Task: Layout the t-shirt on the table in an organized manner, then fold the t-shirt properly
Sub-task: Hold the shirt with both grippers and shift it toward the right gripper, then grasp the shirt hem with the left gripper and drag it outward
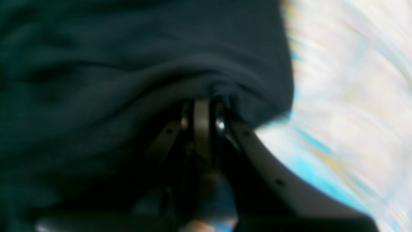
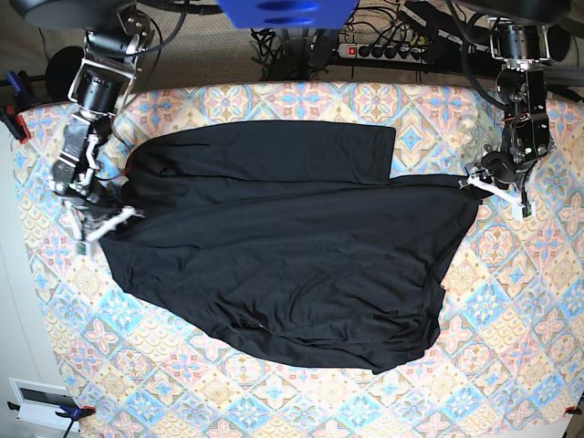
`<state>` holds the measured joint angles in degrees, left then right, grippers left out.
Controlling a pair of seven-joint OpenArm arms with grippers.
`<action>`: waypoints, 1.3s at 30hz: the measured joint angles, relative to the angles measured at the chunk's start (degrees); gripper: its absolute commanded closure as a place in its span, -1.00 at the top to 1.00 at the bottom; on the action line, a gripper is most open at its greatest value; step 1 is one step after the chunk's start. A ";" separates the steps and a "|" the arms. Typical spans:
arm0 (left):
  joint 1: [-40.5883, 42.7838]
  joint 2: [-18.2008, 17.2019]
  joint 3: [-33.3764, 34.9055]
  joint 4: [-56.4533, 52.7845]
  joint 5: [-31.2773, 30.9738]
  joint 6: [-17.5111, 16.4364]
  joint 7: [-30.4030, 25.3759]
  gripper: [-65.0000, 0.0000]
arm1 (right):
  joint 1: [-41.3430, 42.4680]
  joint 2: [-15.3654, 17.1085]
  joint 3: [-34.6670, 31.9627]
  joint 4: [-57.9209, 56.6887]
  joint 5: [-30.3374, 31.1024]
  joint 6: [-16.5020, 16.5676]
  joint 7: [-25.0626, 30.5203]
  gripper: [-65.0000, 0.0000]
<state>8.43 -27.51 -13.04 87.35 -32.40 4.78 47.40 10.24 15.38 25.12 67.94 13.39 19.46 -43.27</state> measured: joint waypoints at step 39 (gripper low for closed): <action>-26.64 12.57 14.51 -17.27 0.33 -0.26 -0.44 0.01 | 0.48 9.70 5.14 -7.89 -0.44 -0.20 3.41 -1.00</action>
<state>-18.22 -14.94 1.48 70.08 -32.08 4.51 46.96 10.72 25.08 30.26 60.05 12.95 19.27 -39.86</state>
